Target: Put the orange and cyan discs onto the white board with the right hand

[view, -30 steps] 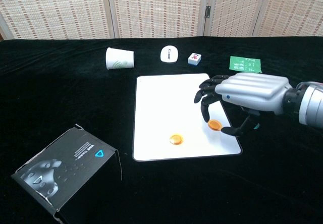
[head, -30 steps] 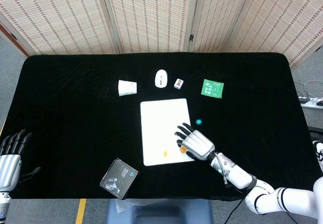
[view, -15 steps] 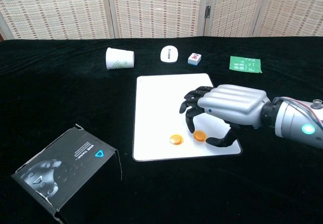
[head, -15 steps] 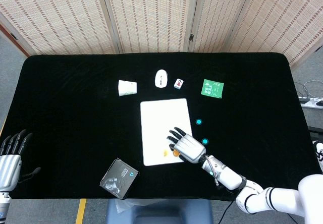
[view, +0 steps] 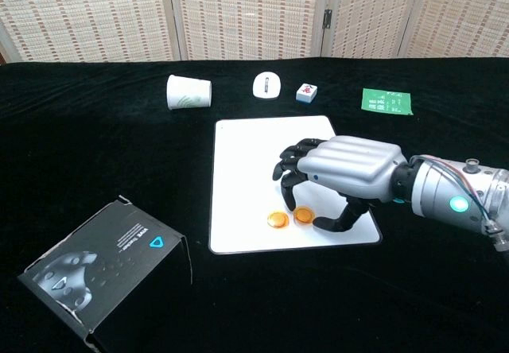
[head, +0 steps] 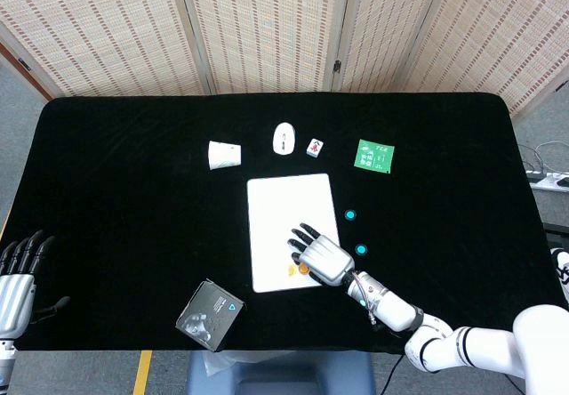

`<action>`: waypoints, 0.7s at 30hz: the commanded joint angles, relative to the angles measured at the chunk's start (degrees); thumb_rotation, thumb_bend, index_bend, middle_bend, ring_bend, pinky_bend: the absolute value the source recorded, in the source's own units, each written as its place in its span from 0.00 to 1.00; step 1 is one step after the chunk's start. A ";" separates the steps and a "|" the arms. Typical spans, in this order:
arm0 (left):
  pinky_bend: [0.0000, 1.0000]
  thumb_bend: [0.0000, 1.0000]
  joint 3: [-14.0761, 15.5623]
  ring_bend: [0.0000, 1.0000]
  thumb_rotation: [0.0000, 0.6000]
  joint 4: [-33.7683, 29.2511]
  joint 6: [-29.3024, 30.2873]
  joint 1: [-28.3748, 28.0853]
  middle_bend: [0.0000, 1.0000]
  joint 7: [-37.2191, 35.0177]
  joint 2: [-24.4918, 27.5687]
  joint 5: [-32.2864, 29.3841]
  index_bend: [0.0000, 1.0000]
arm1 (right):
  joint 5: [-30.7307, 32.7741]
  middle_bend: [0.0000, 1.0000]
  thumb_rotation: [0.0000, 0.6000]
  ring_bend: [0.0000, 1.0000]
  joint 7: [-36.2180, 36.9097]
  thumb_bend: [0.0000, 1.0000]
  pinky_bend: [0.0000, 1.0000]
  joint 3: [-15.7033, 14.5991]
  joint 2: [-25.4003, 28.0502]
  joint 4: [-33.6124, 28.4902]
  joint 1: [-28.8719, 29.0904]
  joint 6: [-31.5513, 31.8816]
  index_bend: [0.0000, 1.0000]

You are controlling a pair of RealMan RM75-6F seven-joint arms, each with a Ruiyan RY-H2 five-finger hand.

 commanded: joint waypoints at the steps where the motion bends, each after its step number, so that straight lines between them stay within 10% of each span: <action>1: 0.00 0.16 -0.02 0.02 1.00 0.10 0.01 -0.01 0.00 -0.09 -0.06 0.03 0.07 | -0.37 0.17 1.00 0.02 0.38 0.44 0.00 -0.15 0.25 -0.43 -0.15 0.37 0.32; 21: 0.00 0.16 0.07 0.02 1.00 -0.27 -0.43 -0.68 0.00 0.34 -0.39 1.06 0.06 | 5.73 0.17 1.00 0.03 3.59 0.44 0.00 -0.64 9.76 -0.69 -9.97 9.00 0.35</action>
